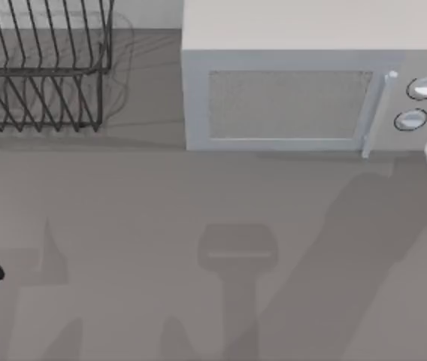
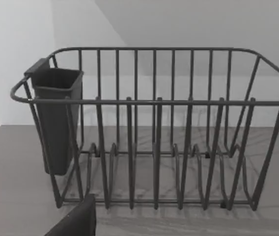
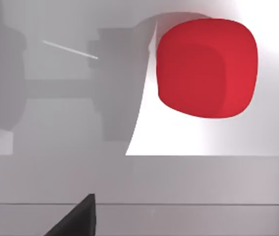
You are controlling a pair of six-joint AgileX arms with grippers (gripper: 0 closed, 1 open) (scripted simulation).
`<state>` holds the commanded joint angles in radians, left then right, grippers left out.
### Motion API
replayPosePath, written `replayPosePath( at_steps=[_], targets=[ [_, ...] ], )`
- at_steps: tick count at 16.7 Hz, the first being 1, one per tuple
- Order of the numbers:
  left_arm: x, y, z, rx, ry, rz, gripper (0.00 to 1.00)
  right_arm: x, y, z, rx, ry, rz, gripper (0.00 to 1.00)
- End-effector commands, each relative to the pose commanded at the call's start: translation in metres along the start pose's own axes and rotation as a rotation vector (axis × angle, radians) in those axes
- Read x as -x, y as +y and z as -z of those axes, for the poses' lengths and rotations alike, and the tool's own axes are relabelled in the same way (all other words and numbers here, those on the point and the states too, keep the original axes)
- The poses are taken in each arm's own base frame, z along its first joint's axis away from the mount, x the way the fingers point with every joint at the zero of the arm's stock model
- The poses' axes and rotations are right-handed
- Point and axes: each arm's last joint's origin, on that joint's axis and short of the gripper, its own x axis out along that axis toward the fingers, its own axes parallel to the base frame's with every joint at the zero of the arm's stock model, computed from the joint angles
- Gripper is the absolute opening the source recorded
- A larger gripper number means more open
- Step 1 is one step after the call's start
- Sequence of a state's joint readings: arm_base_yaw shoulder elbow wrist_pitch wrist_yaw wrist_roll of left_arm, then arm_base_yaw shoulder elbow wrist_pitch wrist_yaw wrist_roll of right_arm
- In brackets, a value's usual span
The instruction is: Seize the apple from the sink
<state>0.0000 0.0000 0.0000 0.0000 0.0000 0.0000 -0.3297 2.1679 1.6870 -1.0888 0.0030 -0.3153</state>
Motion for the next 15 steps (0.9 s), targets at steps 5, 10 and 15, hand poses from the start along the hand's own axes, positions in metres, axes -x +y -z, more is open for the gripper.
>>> replayPosePath(
  at_steps=[5, 10, 15],
  targets=[
    [0.0, 0.0, 0.0, 0.0, 0.0, 0.0, 1.0, -0.04, -0.002, -0.005, -0.001, 0.006, -0.002, 1.0],
    [0.0, 0.0, 0.0, 0.0, 0.0, 0.0, 1.0, -0.12, -0.004, -0.006, -0.003, -0.016, 0.005, 1.0],
    [0.0, 0.0, 0.0, 0.0, 0.0, 0.0, 1.0, -0.15, -0.002, 0.001, -0.005, 0.001, -0.001, 1.0]
  ],
)
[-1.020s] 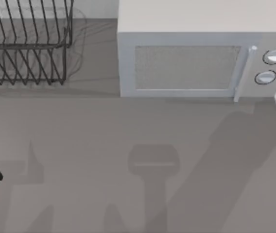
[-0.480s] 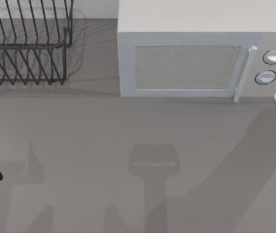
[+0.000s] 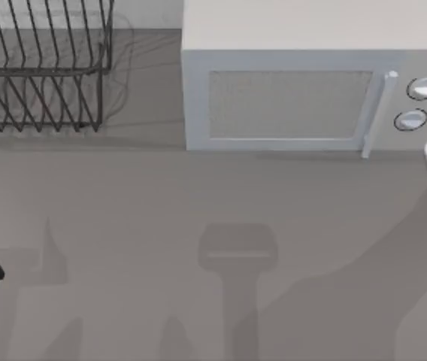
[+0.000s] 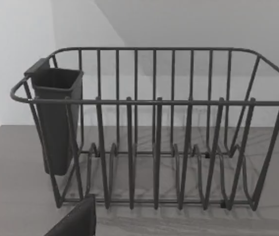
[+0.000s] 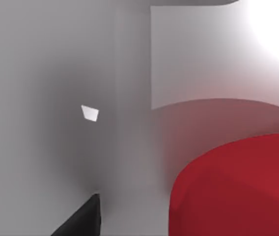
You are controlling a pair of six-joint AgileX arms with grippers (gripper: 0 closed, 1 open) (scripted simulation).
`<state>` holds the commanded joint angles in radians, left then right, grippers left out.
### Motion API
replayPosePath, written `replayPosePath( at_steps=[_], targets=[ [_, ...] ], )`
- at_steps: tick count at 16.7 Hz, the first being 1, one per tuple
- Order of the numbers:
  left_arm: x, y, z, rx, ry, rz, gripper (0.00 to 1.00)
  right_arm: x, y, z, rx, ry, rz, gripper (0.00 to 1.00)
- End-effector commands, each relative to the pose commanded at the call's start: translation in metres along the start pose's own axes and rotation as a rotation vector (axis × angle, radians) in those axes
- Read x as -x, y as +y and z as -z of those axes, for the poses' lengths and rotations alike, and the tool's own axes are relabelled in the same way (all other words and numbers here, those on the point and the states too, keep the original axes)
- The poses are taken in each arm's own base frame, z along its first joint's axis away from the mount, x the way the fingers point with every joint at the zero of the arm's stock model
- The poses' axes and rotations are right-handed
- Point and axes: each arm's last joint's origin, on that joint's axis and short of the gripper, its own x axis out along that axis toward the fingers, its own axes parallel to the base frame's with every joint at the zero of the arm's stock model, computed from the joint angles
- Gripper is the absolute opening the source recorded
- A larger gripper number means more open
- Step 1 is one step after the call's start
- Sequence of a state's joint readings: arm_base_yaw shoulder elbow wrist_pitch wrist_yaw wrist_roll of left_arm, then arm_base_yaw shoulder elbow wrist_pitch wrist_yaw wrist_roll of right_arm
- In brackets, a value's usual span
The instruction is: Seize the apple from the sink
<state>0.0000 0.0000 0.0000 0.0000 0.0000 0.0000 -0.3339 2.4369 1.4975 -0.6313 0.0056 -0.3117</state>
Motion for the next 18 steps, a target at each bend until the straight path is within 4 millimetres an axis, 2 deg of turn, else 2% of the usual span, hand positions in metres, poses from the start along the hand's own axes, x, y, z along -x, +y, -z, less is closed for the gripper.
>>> replayPosePath(
  at_steps=[2, 15, 18],
  targets=[
    [0.0, 0.0, 0.0, 0.0, 0.0, 0.0, 1.0, 0.0, 0.0, 0.0, 0.0, 0.0, 0.0, 1.0],
    [0.0, 0.0, 0.0, 0.0, 0.0, 0.0, 1.0, 0.0, 0.0, 0.0, 0.0, 0.0, 0.0, 0.02],
    [0.0, 0.0, 0.0, 0.0, 0.0, 0.0, 1.0, 0.0, 0.0, 0.0, 0.0, 0.0, 0.0, 0.0]
  ],
)
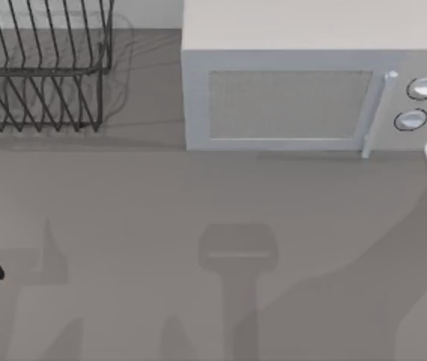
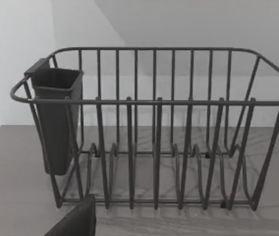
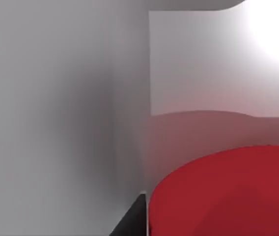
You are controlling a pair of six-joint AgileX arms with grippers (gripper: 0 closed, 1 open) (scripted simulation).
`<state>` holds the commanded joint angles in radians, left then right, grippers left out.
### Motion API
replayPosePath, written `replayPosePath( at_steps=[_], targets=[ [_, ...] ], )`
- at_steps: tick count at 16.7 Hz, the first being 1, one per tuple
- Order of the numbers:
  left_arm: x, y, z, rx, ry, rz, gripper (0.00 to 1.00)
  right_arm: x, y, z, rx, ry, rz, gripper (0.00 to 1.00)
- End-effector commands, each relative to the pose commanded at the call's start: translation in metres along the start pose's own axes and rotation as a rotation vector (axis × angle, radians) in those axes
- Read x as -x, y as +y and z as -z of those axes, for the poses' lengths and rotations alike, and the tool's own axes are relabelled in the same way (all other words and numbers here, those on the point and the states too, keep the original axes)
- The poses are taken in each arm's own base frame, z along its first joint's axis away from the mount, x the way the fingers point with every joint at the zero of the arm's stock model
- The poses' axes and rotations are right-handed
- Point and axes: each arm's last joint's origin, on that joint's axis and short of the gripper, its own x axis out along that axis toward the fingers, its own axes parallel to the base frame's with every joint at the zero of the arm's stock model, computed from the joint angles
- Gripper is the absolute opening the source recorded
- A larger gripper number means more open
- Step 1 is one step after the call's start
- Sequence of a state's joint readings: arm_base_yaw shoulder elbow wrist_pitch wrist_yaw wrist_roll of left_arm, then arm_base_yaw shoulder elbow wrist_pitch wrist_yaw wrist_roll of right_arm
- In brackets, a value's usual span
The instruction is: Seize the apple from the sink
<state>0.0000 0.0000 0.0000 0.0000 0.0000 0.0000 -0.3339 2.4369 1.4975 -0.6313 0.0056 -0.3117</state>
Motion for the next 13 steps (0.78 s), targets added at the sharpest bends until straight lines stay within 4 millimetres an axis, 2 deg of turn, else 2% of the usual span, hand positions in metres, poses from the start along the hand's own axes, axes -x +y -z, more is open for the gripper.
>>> replayPosePath(
  at_steps=[5, 6, 9, 11, 13],
  targets=[
    [0.0, 0.0, 0.0, 0.0, 0.0, 0.0, 1.0, 0.0, 0.0, 0.0, 0.0, 0.0, 0.0, 0.0],
    [0.0, 0.0, 0.0, 0.0, 0.0, 0.0, 1.0, 0.025, 0.0, -0.005, -0.005, -0.046, 0.0, 0.0],
    [0.0, 0.0, 0.0, 0.0, 0.0, 0.0, 1.0, 0.035, -0.002, -0.01, -0.005, -0.049, 0.001, 0.0],
    [0.0, 0.0, 0.0, 0.0, 0.0, 0.0, 1.0, 0.054, -0.006, -0.019, -0.005, -0.053, 0.002, 0.0],
    [0.0, 0.0, 0.0, 0.0, 0.0, 0.0, 1.0, 0.084, -0.009, -0.027, -0.005, -0.049, 0.001, 0.0]
  ],
)
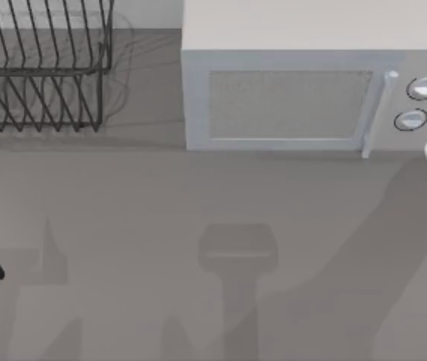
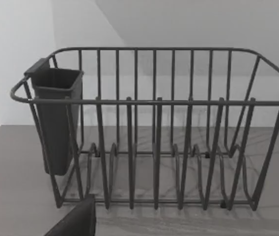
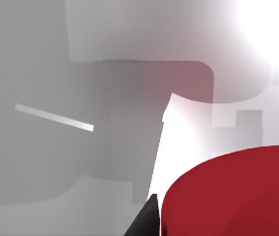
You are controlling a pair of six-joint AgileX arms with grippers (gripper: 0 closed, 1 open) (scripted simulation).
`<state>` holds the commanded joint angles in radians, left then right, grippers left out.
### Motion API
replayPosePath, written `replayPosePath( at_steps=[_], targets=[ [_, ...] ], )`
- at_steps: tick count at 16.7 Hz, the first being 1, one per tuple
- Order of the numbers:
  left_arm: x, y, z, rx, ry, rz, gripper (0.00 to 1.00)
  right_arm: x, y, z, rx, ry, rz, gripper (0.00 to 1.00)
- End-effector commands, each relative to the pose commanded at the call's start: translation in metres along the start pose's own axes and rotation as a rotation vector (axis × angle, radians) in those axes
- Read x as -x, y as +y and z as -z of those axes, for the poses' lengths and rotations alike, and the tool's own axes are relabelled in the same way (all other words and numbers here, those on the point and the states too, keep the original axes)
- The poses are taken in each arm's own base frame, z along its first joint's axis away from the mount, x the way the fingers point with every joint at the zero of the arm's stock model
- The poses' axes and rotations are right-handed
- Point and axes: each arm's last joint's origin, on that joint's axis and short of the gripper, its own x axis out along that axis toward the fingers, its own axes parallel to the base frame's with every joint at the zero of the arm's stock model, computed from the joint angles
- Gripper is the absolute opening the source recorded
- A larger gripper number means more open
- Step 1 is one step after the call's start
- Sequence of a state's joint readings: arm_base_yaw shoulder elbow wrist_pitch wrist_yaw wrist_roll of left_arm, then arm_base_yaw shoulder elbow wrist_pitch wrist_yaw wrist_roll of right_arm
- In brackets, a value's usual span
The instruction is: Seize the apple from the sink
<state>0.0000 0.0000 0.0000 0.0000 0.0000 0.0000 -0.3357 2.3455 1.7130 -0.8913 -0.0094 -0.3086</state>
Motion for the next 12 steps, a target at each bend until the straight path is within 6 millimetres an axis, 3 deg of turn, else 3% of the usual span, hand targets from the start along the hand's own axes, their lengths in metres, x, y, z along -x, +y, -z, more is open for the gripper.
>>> replayPosePath(
  at_steps=[4, 8, 10, 12],
  targets=[
    [0.0, 0.0, 0.0, 0.0, 0.0, 0.0, 1.0, 0.079, -0.001, -0.007, -0.001, 0.032, -0.01, 0.0],
    [0.0, 0.0, 0.0, 0.0, 0.0, 0.0, 1.0, 0.156, 0.004, 0.003, -0.001, 0.03, -0.01, 0.0],
    [0.0, 0.0, 0.0, 0.0, 0.0, 0.0, 1.0, 0.182, 0.007, 0.009, 0.0, 0.013, -0.004, 0.0],
    [0.0, 0.0, 0.0, 0.0, 0.0, 0.0, 1.0, 0.192, 0.008, 0.012, 0.0, 0.003, -0.001, 0.0]
  ],
)
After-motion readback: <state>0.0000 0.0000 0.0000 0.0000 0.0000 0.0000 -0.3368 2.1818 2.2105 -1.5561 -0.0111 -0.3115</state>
